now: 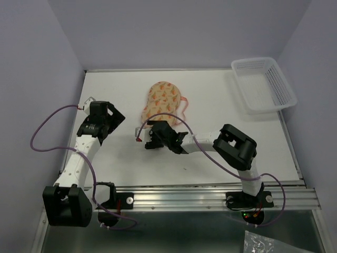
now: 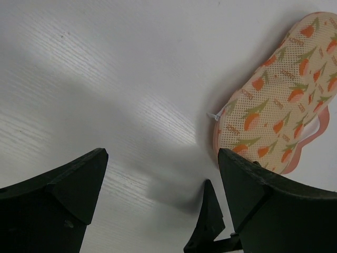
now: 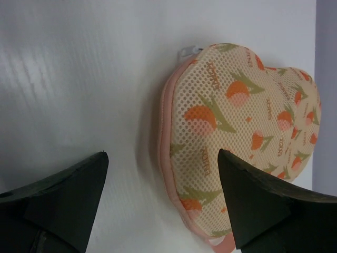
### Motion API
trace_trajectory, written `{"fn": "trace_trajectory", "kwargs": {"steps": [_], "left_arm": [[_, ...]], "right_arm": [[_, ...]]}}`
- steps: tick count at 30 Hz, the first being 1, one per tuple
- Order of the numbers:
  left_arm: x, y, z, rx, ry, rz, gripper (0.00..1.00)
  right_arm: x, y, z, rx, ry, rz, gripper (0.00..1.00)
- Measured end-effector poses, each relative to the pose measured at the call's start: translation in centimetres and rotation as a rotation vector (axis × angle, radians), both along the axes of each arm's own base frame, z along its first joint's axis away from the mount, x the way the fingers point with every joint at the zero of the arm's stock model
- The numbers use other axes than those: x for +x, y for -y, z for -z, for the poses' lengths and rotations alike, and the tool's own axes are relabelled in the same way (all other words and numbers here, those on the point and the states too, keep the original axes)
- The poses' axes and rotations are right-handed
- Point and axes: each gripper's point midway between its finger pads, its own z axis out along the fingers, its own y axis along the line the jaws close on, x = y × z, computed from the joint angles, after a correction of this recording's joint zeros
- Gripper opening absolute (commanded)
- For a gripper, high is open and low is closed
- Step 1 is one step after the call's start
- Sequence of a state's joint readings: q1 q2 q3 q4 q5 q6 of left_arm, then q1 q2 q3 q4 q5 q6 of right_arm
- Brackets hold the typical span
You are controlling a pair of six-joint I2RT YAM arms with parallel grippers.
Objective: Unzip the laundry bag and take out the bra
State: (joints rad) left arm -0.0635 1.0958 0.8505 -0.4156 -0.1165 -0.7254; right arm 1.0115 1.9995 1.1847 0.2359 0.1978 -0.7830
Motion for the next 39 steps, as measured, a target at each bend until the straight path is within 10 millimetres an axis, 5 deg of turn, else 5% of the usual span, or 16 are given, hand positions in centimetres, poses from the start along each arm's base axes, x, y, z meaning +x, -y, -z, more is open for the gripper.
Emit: {"fn": "trace_trajectory", "kwargs": {"steps": [6, 12, 21, 26, 30, 36, 39], "left_arm": [[-0.1, 0.0, -0.1, 0.007, 0.002, 0.008, 0.99], [-0.1, 0.0, -0.1, 0.007, 0.002, 0.019, 0.99], [0.3, 0.9, -0.2, -0.014, 0.013, 0.076, 0.99], [1.1, 2.0, -0.9, -0.04, 0.057, 0.14, 0.99], [2.3, 3.7, -2.5, -0.065, 0.14, 0.22, 0.99], [3.7, 9.5, -4.4, -0.066, 0.227, 0.436, 0.99], [5.3, 10.8, -3.8, -0.089, 0.199, 0.469, 0.99]], "right_arm": [[2.1, -1.7, 0.6, -0.002, 0.047, -0.009, 0.59], [3.7, -0.9, 0.4, -0.009, 0.086, 0.005, 0.41], [6.1, 0.7, -0.4, 0.004, 0.117, 0.026, 0.01], [5.7, 1.7, -2.6, 0.032, 0.116, -0.002, 0.01], [4.9, 2.1, -6.5, 0.083, 0.1, -0.052, 0.01], [4.3, 4.4, -11.6, 0.154, 0.072, -0.108, 0.01], [3.7, 5.8, -12.7, 0.18, 0.054, -0.132, 0.01]]}}
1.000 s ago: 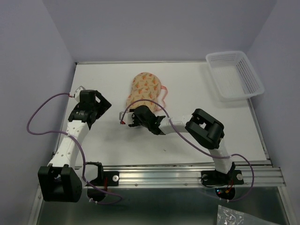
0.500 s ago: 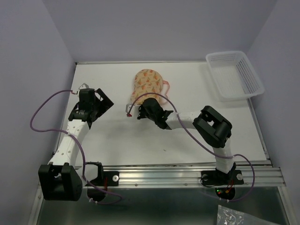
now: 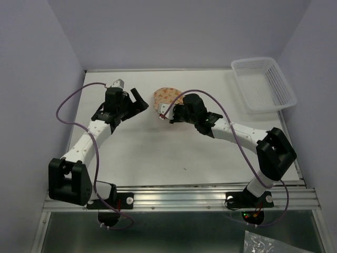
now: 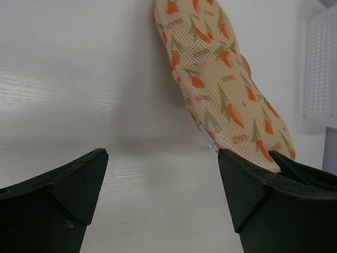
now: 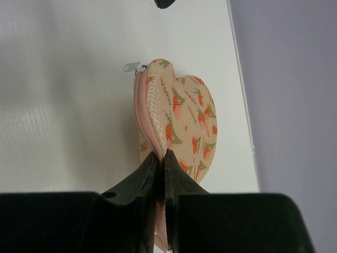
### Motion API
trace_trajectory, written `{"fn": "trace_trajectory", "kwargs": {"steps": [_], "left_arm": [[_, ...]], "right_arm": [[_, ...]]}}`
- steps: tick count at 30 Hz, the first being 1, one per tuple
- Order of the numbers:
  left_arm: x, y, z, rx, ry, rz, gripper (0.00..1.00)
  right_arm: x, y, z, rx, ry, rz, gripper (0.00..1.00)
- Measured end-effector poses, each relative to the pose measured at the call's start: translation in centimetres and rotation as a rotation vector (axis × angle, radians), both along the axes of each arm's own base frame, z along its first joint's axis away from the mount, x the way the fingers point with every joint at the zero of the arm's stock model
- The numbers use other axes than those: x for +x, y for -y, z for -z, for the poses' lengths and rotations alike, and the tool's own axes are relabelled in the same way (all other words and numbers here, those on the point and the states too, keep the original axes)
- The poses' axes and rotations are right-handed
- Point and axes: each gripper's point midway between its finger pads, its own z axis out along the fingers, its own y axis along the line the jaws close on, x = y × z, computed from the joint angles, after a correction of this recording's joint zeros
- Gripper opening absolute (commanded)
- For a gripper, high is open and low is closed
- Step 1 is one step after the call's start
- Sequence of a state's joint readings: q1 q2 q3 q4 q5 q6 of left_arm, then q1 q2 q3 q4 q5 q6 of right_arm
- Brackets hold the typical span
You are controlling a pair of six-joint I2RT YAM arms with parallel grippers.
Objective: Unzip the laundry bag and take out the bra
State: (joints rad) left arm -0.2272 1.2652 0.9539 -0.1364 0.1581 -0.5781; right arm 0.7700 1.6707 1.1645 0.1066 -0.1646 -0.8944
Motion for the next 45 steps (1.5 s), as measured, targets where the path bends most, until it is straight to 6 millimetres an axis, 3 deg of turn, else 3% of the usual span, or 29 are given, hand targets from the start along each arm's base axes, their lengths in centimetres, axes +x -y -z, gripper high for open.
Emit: {"fn": "trace_trajectory", "kwargs": {"steps": [3, 10, 16, 18, 24, 25, 27, 28, 30, 32, 36, 38, 39, 45], "left_arm": [[1.2, 0.8, 1.8, -0.019, -0.067, 0.012, 0.99], [1.7, 3.5, 7.2, -0.148, -0.255, 0.039, 0.99], [2.0, 5.6, 9.6, -0.227, -0.341, 0.068, 0.98], [2.2, 6.5, 9.9, -0.254, -0.358, 0.088, 0.94], [2.0, 8.9, 11.4, -0.319, -0.412, 0.142, 0.69], [1.9, 9.3, 11.8, -0.324, -0.425, 0.149, 0.53], [1.6, 9.9, 12.0, -0.329, -0.437, 0.157, 0.36], [1.5, 10.2, 11.9, -0.334, -0.439, 0.163, 0.21], [1.5, 10.5, 11.7, -0.338, -0.436, 0.166, 0.08], [1.5, 10.7, 11.6, -0.345, -0.44, 0.163, 0.0], [1.2, 11.0, 11.5, -0.355, -0.45, 0.166, 0.0], [1.0, 11.3, 11.4, -0.357, -0.453, 0.167, 0.0], [0.9, 11.3, 11.3, -0.358, -0.455, 0.166, 0.0], [0.4, 10.9, 10.7, -0.297, -0.461, 0.081, 0.0]], "right_arm": [[-0.4, 1.2, 0.4, -0.006, -0.019, 0.0, 0.01], [-2.4, 1.9, 4.0, -0.057, -0.113, -0.04, 0.01], [-4.6, 2.4, 5.2, -0.054, -0.145, -0.098, 0.01], [-4.7, 2.4, 5.2, -0.043, -0.147, -0.099, 0.01], [-4.7, 2.3, 5.1, -0.014, -0.145, -0.089, 0.01], [-4.8, 2.4, 5.1, -0.013, -0.146, -0.088, 0.01], [-4.9, 2.6, 5.2, -0.007, -0.147, -0.083, 0.01], [-5.0, 2.6, 5.3, -0.004, -0.149, -0.08, 0.01], [-5.1, 2.8, 5.4, -0.002, -0.157, -0.072, 0.01], [-5.4, 3.1, 5.7, -0.001, -0.165, -0.066, 0.01], [-5.6, 3.6, 5.6, 0.021, -0.169, -0.03, 0.04], [-5.6, 4.1, 5.6, 0.039, -0.18, 0.008, 0.11], [-5.5, 4.4, 5.6, 0.048, -0.185, 0.029, 0.32], [-5.7, 5.4, 5.5, 0.178, -0.326, 0.211, 0.68]]}}
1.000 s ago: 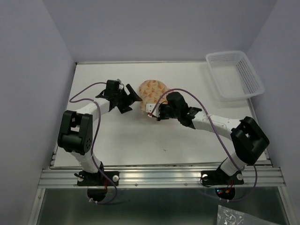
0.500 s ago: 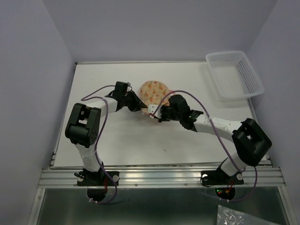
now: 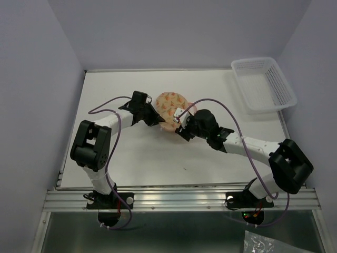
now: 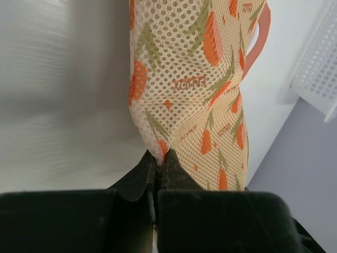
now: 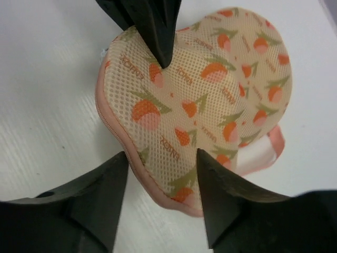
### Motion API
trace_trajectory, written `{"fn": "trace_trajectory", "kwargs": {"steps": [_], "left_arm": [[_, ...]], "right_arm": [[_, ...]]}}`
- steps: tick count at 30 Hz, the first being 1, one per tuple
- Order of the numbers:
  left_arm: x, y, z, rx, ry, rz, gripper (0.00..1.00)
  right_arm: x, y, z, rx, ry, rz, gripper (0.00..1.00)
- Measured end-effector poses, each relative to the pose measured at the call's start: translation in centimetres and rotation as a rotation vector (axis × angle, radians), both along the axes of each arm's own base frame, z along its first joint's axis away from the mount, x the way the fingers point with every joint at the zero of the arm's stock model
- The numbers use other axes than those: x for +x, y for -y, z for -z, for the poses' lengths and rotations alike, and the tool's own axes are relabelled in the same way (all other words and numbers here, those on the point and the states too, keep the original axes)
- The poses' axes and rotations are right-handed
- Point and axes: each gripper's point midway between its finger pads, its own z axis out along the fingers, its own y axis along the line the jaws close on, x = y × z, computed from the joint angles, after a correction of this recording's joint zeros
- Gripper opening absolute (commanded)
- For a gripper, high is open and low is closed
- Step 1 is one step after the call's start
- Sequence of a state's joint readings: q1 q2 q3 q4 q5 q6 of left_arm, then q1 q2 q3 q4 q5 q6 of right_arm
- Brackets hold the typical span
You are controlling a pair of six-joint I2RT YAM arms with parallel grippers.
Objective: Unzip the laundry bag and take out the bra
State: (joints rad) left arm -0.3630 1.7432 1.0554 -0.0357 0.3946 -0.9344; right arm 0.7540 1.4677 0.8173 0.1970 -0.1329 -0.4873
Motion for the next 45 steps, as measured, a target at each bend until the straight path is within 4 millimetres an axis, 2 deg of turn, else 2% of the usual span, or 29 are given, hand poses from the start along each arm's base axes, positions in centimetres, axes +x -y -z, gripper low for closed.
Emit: {"fn": "trace_trajectory", "kwargs": {"steps": [2, 6, 8, 10, 13, 17, 18, 20, 23, 30, 34, 38, 45], "left_arm": [[0.1, -0.3, -0.2, 0.024, -0.011, -0.037, 0.0], [0.6, -0.9, -0.5, 0.079, -0.045, -0.131, 0.0], [1.0, -1.3, -0.9, 0.11, -0.058, -0.186, 0.0], [1.4, -1.4, -1.7, 0.132, -0.065, -0.237, 0.0], [1.6, -1.5, -2.7, 0.136, -0.072, -0.304, 0.0], [1.2, -1.9, -3.5, 0.138, -0.095, -0.373, 0.0], [1.1, -1.9, -3.6, 0.141, -0.099, -0.387, 0.0], [0.9, -2.1, -3.6, 0.151, -0.111, -0.414, 0.0], [0.6, -2.5, -3.5, 0.182, -0.117, -0.45, 0.0], [-0.1, -2.3, -3.7, 0.232, -0.118, -0.491, 0.0], [-0.4, -2.2, -3.6, 0.236, -0.129, -0.502, 0.0], [-0.6, -2.1, -3.6, 0.23, -0.143, -0.515, 0.0], [-0.5, -2.0, -4.3, 0.197, -0.145, -0.548, 0.0]], "right_arm": [[-0.5, 0.0, -0.4, 0.051, -0.065, 0.04, 0.75], [-1.9, -0.5, -3.1, 0.172, -0.126, 0.067, 0.74], [-3.2, -1.4, -5.5, 0.236, -0.129, 0.065, 0.69], [-3.9, -2.1, -7.2, 0.274, -0.123, 0.079, 0.67], [-4.4, -3.2, -8.3, 0.305, -0.124, 0.136, 0.59], [-4.7, -4.2, -6.0, 0.277, -0.172, 0.213, 0.5], [-4.5, -4.3, -4.6, 0.263, -0.202, 0.253, 0.49], [-4.0, -4.2, -2.7, 0.244, -0.24, 0.319, 0.48], [-3.5, -4.3, -1.5, 0.237, -0.273, 0.376, 0.49], [-1.5, -5.9, -2.6, 0.308, -0.269, 0.443, 0.5], [-0.8, -6.2, -0.9, 0.284, -0.259, 0.462, 0.51], [-0.4, -6.1, 0.5, 0.257, -0.252, 0.486, 0.57], [1.1, -6.6, -1.5, 0.377, -0.203, 0.541, 0.56]]}}
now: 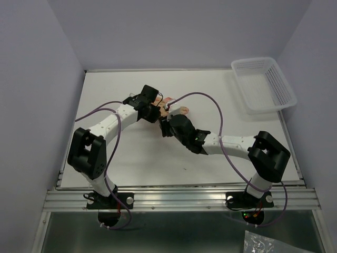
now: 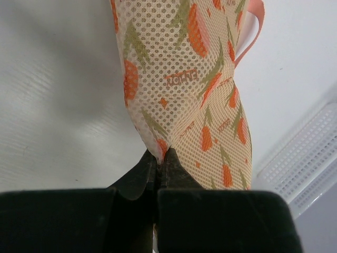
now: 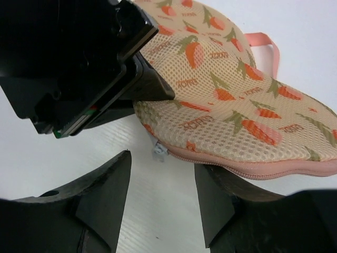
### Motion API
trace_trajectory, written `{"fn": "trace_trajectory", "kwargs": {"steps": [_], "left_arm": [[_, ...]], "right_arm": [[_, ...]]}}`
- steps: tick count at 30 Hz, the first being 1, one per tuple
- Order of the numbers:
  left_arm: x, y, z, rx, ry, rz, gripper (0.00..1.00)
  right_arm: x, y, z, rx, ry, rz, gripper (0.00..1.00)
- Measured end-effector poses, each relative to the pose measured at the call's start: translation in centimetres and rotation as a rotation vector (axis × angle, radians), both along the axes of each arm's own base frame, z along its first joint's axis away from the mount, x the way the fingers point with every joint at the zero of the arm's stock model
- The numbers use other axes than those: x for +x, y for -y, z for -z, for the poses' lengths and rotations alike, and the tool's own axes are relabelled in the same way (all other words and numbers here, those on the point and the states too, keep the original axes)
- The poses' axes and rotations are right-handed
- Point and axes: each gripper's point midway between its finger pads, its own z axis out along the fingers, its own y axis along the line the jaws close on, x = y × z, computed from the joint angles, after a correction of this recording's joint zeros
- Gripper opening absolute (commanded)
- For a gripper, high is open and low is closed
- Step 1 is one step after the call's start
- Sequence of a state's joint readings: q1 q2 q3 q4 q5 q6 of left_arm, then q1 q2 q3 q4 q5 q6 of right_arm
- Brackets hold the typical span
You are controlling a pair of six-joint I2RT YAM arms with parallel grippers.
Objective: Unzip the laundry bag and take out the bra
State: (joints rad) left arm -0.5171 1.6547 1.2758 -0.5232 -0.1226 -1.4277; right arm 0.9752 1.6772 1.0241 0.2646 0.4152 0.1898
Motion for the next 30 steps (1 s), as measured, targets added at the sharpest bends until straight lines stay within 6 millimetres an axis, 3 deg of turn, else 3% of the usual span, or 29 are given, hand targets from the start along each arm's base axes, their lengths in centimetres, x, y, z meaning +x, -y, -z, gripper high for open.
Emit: {"fn": "trace_trajectory", "kwargs": {"steps": [6, 17, 22, 26, 30], "left_arm": [[-0.1, 0.2, -0.7, -0.013, 0.013, -0.007, 0.0], [-0.3, 0.6, -0.6, -0.012, 0.016, -0.006, 0.0], [-0.4, 0.8, -0.6, -0.012, 0.019, -0.003, 0.0], [-0.4, 0.8, -0.5, -0.012, 0.019, -0.001, 0.0], [-0.7, 0.9, -0.2, -0.005, 0.011, 0.003, 0.0]], "right_arm": [[0.5, -0.5, -0.7, 0.075, 0.016, 0.032, 0.5], [1.5, 0.5, -0.8, 0.17, 0.008, 0.169, 0.39], [1.6, 0.7, -0.9, 0.195, 0.004, 0.2, 0.23], [1.5, 0.8, -0.7, 0.215, 0.005, 0.203, 0.03], [1.3, 0.8, -0.4, 0.215, 0.004, 0.189, 0.01]]}}
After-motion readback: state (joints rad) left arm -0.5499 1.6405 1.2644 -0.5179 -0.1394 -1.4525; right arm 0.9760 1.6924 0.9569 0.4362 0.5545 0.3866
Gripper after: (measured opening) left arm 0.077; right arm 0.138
